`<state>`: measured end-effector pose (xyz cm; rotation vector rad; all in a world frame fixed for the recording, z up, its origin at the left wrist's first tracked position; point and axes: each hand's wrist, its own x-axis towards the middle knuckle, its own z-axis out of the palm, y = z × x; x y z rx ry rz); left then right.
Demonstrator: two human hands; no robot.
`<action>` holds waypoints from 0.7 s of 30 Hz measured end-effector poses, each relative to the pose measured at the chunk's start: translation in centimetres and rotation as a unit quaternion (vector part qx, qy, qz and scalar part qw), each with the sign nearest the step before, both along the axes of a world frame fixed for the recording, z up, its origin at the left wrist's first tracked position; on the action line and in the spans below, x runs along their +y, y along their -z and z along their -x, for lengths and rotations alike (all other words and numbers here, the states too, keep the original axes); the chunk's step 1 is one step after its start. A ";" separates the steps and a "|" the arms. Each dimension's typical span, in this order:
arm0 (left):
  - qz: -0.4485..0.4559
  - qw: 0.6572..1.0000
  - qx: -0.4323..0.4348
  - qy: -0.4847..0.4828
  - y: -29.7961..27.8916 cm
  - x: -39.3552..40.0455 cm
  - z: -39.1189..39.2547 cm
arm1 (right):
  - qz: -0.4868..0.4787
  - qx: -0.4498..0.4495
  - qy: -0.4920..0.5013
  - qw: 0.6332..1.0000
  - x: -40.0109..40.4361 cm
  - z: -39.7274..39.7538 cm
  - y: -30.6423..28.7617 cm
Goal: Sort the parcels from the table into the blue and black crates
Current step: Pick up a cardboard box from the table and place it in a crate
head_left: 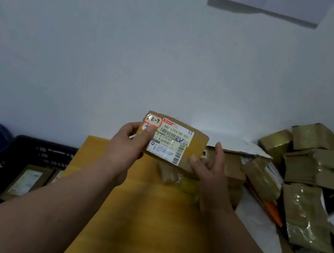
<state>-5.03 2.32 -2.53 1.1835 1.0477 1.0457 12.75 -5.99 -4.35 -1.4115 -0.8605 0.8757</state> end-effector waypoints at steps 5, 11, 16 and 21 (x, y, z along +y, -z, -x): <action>0.007 0.997 -0.001 -0.070 -0.5 -0.1 7.0 | 0.018 -0.046 -0.136 0.989 0.6 5.9 0.8; -0.005 0.993 0.032 -0.114 -0.5 -1.5 11.6 | 0.078 -0.051 -0.236 0.967 1.4 9.0 0.1; 0.008 0.992 0.065 -0.105 0.7 -2.7 14.0 | 0.134 -0.032 -0.259 0.956 1.3 10.4 1.6; 0.032 0.991 0.078 -0.106 2.7 -4.0 17.7 | 0.196 0.089 -0.314 0.925 1.5 14.4 4.4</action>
